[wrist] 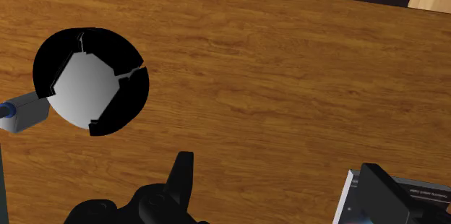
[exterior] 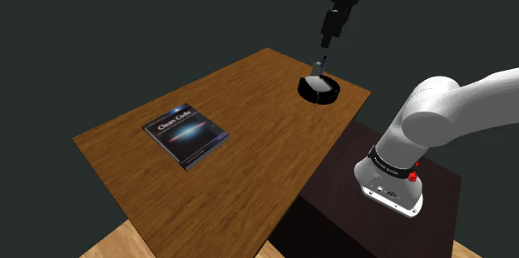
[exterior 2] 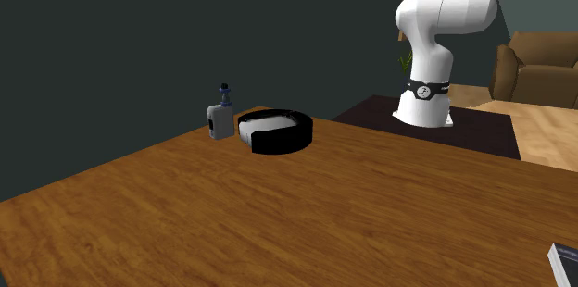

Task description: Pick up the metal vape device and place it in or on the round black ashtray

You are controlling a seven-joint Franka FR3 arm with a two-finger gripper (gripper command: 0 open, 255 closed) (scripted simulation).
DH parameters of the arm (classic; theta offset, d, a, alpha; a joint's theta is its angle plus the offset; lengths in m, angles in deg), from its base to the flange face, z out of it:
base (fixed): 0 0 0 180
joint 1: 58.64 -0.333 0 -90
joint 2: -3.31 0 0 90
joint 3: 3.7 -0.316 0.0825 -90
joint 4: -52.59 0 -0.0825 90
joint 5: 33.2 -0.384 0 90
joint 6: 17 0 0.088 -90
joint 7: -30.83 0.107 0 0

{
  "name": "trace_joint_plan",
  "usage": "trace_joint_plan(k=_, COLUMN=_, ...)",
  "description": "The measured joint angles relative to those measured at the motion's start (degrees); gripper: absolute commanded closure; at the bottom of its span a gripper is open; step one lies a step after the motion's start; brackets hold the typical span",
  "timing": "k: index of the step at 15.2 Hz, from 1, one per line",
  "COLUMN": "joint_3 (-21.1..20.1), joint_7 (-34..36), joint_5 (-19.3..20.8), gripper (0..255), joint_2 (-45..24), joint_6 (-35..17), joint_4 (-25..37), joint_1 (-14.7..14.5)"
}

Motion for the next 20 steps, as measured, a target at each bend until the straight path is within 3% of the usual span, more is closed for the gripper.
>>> trace_joint_plan(k=4, joint_3=1.9, joint_7=-1.4, joint_5=1.2, gripper=0, joint_2=-2.4, joint_6=-2.4, joint_4=-0.6, joint_1=1.2)
trace_joint_plan(k=9, joint_3=6.2, joint_7=-4.4, joint_5=3.6, gripper=0, joint_2=-10.3, joint_6=-7.7, joint_4=0.6, joint_1=3.7)
trace_joint_plan(k=20, joint_3=15.1, joint_7=-11.5, joint_5=5.2, gripper=0, joint_2=-31.1, joint_6=-17.1, joint_4=9.2, joint_1=8.0)
